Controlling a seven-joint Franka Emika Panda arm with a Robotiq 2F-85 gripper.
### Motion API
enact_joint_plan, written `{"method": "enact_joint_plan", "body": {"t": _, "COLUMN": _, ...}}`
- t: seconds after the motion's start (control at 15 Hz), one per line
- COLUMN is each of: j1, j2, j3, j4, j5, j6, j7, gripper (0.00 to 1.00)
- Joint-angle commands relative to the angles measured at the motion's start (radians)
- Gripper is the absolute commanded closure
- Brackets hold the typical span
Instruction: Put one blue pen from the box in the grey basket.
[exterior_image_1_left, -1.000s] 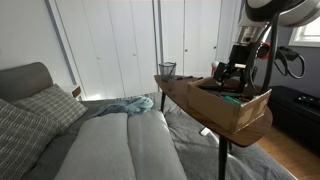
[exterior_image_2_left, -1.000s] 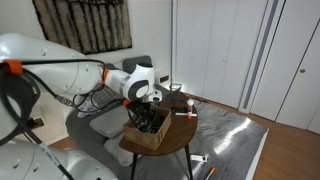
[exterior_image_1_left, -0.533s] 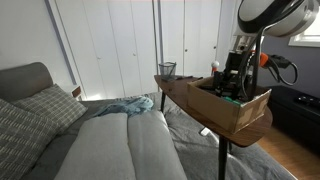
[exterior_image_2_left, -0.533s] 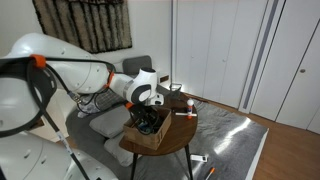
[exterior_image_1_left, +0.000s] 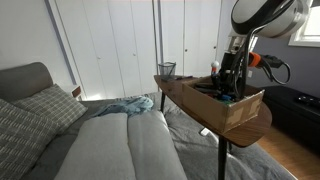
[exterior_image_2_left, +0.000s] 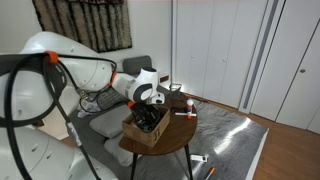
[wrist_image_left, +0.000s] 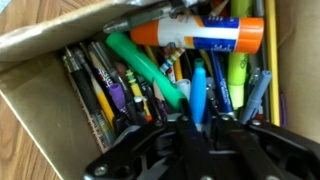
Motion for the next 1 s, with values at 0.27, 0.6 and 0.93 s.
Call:
{"method": "enact_joint_plan", "body": {"t": 0.27, "j1": 0.064, "j2": -0.116, "j3": -0.054, "j4": -0.009, "j5": 0.129, "j6": -0.044, "j7": -0.142, "gripper": 0.96}}
{"method": "enact_joint_plan", "body": {"t": 0.6, "j1": 0.112, "j2": -0.28, "j3": -0.159, "j4": -0.021, "j5": 0.266, "j6": -0.078, "j7": -0.338, "gripper": 0.96}}
{"method": "enact_joint_plan", "body": {"t": 0.93, "j1": 0.109, "j2": -0.294, "j3": -0.197, "j4": 0.003, "j5": 0.308, "j6": -0.071, "j7": -0.431, "gripper": 0.85}}
